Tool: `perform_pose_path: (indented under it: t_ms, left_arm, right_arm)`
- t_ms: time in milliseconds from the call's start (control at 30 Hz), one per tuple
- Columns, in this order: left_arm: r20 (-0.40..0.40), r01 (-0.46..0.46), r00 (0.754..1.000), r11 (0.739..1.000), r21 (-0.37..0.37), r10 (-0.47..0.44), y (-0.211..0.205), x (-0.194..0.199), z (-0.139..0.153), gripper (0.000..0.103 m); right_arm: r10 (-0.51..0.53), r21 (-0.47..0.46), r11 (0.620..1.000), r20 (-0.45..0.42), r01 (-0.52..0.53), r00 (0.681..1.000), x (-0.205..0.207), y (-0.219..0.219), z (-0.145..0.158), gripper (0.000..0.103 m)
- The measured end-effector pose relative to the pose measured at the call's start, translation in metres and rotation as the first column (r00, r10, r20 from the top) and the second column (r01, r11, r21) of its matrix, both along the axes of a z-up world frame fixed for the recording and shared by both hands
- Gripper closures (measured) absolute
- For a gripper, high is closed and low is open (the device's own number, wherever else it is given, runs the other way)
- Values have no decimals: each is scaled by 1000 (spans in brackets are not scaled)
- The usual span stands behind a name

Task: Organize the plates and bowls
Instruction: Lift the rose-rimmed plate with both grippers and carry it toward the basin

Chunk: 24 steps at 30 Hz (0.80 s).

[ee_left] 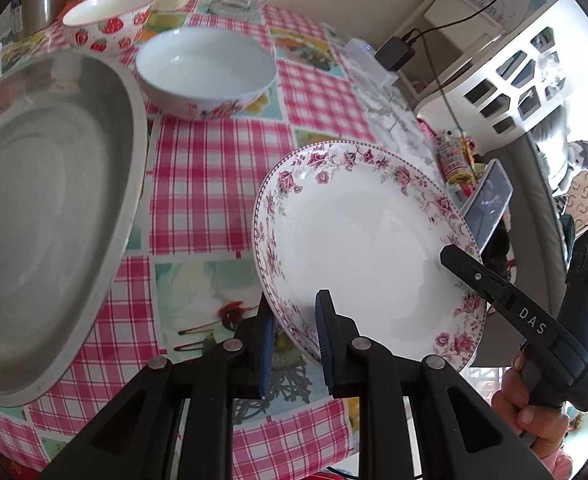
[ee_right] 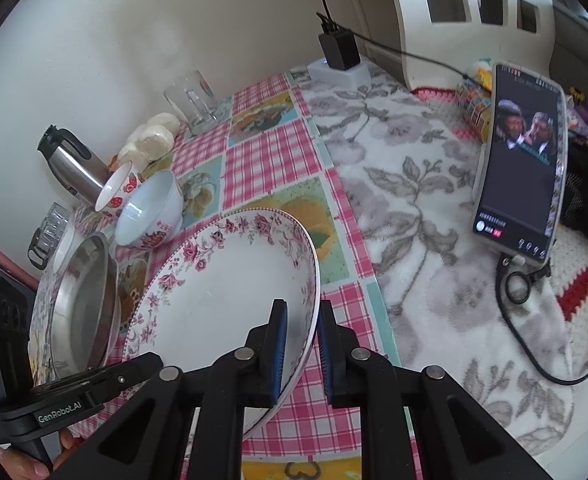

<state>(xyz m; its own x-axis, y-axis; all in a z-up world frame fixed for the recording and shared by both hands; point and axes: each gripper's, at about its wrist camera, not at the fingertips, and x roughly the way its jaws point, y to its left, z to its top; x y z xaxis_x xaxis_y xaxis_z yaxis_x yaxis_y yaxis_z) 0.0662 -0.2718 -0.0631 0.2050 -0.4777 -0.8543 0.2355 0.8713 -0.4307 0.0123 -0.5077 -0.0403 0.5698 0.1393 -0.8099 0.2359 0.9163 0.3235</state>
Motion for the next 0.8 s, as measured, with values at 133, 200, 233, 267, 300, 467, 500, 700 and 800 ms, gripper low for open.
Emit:
perform_pose_path:
  t_ms: [133,200,233,267,300,467,500,700,800]
  left_arm:
    - [25,-6,1000,999,-38,7,7,0,12,82]
    - [40,-11,999,999,-53,13,12,0,17,82]
    - [46,-14,999,998,-59,17,15,0,19,82]
    - [54,-18,998,998,-64,21,18,0,22,82]
    - [63,-22,998,997,-69,26,21,0,24,82]
    - [109,-50,992,995,-90,60,39,1,35,82]
    - [118,-57,991,994,-95,68,44,2,37,82]
    - [144,-104,982,988,-117,120,80,8,48,83]
    - [133,-135,980,984,-119,151,99,13,50,83]
  right_arm:
    - [-1,-25,1000,28,1,1000,0,6,20,86]
    - [2,-37,999,41,-1,999,1,10,29,86]
    - [5,-42,999,48,-3,999,2,13,34,86]
    - [8,-45,999,55,-5,998,3,16,39,86]
    - [10,-47,999,59,-7,998,3,18,41,86]
    - [30,-59,998,80,-25,996,12,38,56,86]
    - [34,-63,998,83,-29,996,13,43,58,86]
    - [67,-63,996,97,-61,993,27,72,68,86]
    - [87,-68,994,99,-80,991,36,90,71,85]
